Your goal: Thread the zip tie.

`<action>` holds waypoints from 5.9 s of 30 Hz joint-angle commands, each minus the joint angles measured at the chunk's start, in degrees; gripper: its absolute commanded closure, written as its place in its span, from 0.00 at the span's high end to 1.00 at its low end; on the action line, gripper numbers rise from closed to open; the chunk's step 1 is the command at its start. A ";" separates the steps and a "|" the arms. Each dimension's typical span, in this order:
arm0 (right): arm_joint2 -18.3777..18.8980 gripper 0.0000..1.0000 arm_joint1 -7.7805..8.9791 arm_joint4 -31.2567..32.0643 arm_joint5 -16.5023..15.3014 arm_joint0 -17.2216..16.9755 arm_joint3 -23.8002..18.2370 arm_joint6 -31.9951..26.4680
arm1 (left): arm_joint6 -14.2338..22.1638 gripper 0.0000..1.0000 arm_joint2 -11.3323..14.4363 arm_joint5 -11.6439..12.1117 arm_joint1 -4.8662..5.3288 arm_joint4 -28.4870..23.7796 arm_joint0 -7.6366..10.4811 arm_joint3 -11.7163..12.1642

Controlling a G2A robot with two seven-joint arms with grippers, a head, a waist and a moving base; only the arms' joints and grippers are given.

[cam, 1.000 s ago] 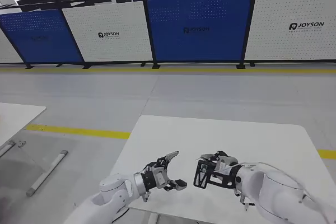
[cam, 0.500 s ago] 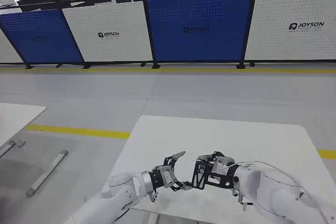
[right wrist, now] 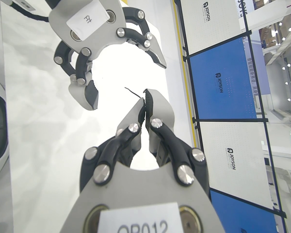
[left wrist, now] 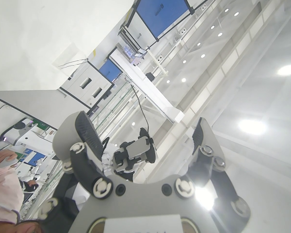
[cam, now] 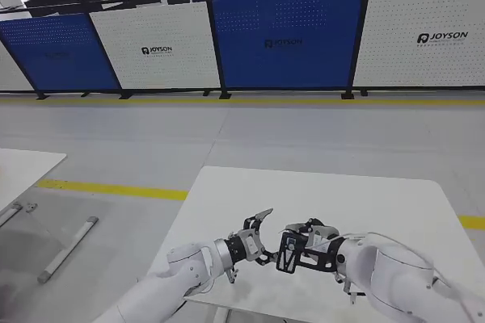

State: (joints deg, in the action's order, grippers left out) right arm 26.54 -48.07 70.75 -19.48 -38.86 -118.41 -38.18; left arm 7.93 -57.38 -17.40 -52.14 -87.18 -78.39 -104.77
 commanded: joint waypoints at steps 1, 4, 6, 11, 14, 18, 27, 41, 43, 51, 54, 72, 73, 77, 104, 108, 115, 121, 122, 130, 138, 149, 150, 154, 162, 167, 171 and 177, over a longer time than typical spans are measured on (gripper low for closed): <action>0.00 0.00 0.00 0.00 0.00 0.00 0.00 0.00 | 0.02 1.00 0.15 0.82 -0.12 0.85 -0.11 -0.17; 0.00 0.00 0.00 0.00 0.00 0.00 0.00 0.00 | 0.19 1.00 0.36 1.94 -0.40 1.64 -0.37 -0.85; 0.00 0.00 0.00 0.00 0.00 0.00 0.00 0.00 | 0.11 0.96 0.29 2.68 -0.56 2.15 -0.46 -1.14; 0.00 0.00 0.00 0.00 0.00 0.00 0.00 0.00 | -0.34 0.24 0.10 3.88 -0.88 3.29 -0.88 -1.30; 0.00 0.00 0.00 0.00 0.00 0.00 0.00 0.00 | -0.09 0.01 -0.52 3.43 -1.00 2.43 -1.15 -1.07; 0.00 0.00 0.00 0.00 0.00 0.00 0.00 0.00 | 0.06 0.06 -0.99 2.79 -1.18 2.24 -1.24 -0.48; 0.00 0.00 0.00 0.00 0.00 0.00 0.00 0.00 | -1.04 0.19 -0.19 2.09 -2.05 2.51 -0.34 0.16; 0.00 0.00 0.00 0.00 0.00 0.00 0.00 0.00 | -1.07 0.00 -0.14 1.64 -2.98 3.18 -0.33 0.64; 0.00 0.00 0.00 0.00 0.00 0.00 0.00 0.00 | -0.96 0.00 -0.23 1.62 -3.06 3.41 -0.48 0.59; 0.00 0.00 0.00 0.00 0.00 0.00 0.00 0.00 | -0.48 0.00 -0.55 1.53 -3.46 3.76 -1.01 0.69; 0.44 0.44 -0.07 0.57 0.00 -1.26 0.28 1.32 | -0.27 0.00 -0.63 1.68 -3.60 4.16 -1.27 0.66; 17.84 1.00 4.29 -21.71 3.98 -15.40 3.03 1.50 | -6.41 0.00 0.39 12.15 -3.88 29.25 -4.27 0.23; 18.82 1.00 4.47 -25.09 3.23 -16.11 3.62 1.08 | -6.98 0.00 0.89 13.48 -3.92 32.05 -4.72 0.05; 20.14 1.00 4.57 -37.67 0.00 -17.38 7.10 -1.43 | -9.78 0.00 2.94 17.76 -4.22 43.05 -5.51 -0.16; 18.40 1.00 -0.22 -84.86 0.00 -16.38 26.52 -3.62 | -20.21 0.00 8.17 31.91 -6.70 69.65 -6.68 2.46; 18.40 1.00 -0.22 -84.86 0.00 -16.38 26.52 -3.62 | -20.24 0.00 8.27 31.95 -6.78 69.26 -6.61 2.51; 18.33 1.00 -0.26 -84.65 0.29 -16.61 26.32 -3.54 | -20.59 0.00 8.15 32.07 -6.86 69.71 -6.52 2.58; 16.55 1.00 -2.03 -91.08 3.48 -15.63 32.06 -6.39 | -24.26 0.00 9.57 32.25 -8.10 72.14 -6.15 3.23; 15.87 1.00 -2.58 -92.02 3.69 -15.05 33.43 -6.40 | -24.51 0.00 9.79 32.24 -8.28 72.19 -6.10 3.22; 12.04 1.00 -5.76 -101.10 3.16 -11.85 40.82 -11.68 | -25.02 0.00 10.66 31.62 -9.10 72.46 -5.70 3.80; 12.16 1.00 -6.00 -99.67 4.64 -12.83 39.35 -9.67 | -25.12 0.00 10.42 30.65 -9.47 71.07 -5.63 3.92; 10.65 0.23 -9.21 -103.91 2.54 -11.26 45.04 -13.78 | -24.45 0.00 9.62 29.96 -10.75 68.46 -5.34 4.67; 10.70 0.17 -9.48 -104.20 2.29 -11.08 45.57 -14.24 | -23.88 0.00 9.56 29.84 -10.81 68.50 -5.48 4.55; 10.90 0.09 -10.17 -104.47 2.09 -10.65 46.61 -15.62 | -22.65 0.00 8.97 29.49 -10.98 68.24 -5.83 4.42; 11.09 0.00 -11.40 -103.87 2.56 -10.15 47.40 -17.41 | -21.69 0.00 8.04 29.35 -11.44 68.48 -6.44 4.29; 11.91 0.00 -11.85 -103.83 2.33 -10.37 48.05 -18.23 | -21.56 0.00 7.53 29.36 -11.78 68.79 -6.76 4.22; 12.63 0.00 -12.04 -103.32 2.11 -10.56 48.11 -19.28 | -20.95 0.54 7.47 28.69 -11.95 71.17 -6.80 4.44; 13.64 0.00 -12.02 -102.69 2.34 -10.73 47.84 -20.61 | -20.84 1.00 7.55 28.55 -11.99 71.53 -6.85 4.44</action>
State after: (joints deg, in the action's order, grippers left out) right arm 40.19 -60.10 -31.93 -17.16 -49.59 -70.59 -58.82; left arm -12.89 -49.83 11.13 -64.14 -15.62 -85.23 -100.32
